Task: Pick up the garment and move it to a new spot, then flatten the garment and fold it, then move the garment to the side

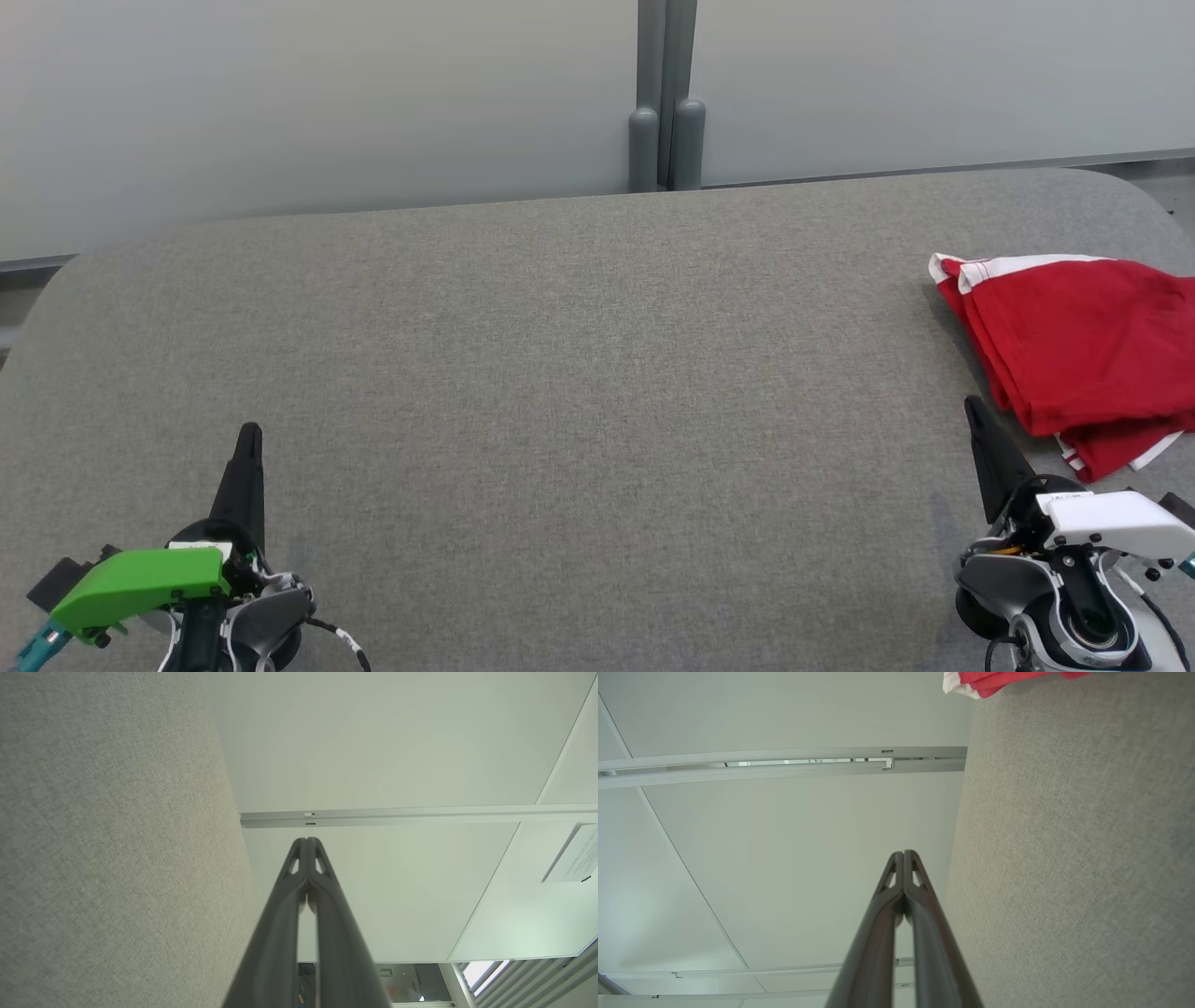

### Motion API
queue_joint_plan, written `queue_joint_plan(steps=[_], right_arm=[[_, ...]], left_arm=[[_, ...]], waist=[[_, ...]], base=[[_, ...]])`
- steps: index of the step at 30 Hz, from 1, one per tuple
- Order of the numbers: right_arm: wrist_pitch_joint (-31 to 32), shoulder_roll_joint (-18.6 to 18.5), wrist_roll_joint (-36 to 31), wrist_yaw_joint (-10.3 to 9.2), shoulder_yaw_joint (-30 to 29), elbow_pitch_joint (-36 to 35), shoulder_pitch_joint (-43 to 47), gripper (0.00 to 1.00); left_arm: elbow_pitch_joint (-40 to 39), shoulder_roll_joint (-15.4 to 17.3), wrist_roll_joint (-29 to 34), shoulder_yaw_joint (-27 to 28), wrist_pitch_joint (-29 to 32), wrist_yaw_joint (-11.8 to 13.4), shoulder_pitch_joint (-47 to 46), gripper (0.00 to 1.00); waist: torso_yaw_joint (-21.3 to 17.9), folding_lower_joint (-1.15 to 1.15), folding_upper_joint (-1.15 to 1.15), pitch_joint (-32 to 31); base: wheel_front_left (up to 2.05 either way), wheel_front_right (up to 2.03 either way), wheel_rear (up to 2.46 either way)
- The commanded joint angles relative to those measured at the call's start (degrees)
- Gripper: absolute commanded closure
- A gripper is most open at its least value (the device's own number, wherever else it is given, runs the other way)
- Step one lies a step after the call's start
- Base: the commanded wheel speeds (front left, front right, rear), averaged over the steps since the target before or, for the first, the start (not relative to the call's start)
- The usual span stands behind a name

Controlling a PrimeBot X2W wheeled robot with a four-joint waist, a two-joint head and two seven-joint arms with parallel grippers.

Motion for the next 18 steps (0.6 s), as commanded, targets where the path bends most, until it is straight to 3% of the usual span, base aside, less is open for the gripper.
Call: queue_joint_plan(steps=[1, 18], right_arm=[[0.1, -0.3, 0.3, 0.02, 0.0, 0.1, -0.4, 1.0], [0.1, -0.3, 0.3, 0.02, 0.0, 0.1, -0.4, 1.0]], left_arm=[[-0.2, 0.0, 0.0, 0.3, 0.2, -0.2, -0.9, 1.0], [-0.2, 0.0, 0.1, 0.4, 0.3, -0.2, -0.9, 1.0]], waist=[[0.0, 0.0, 0.15, 0.0], [0.0, 0.0, 0.15, 0.0]], base=[[0.0, 0.0, 0.0], [0.0, 0.0, 0.0]])
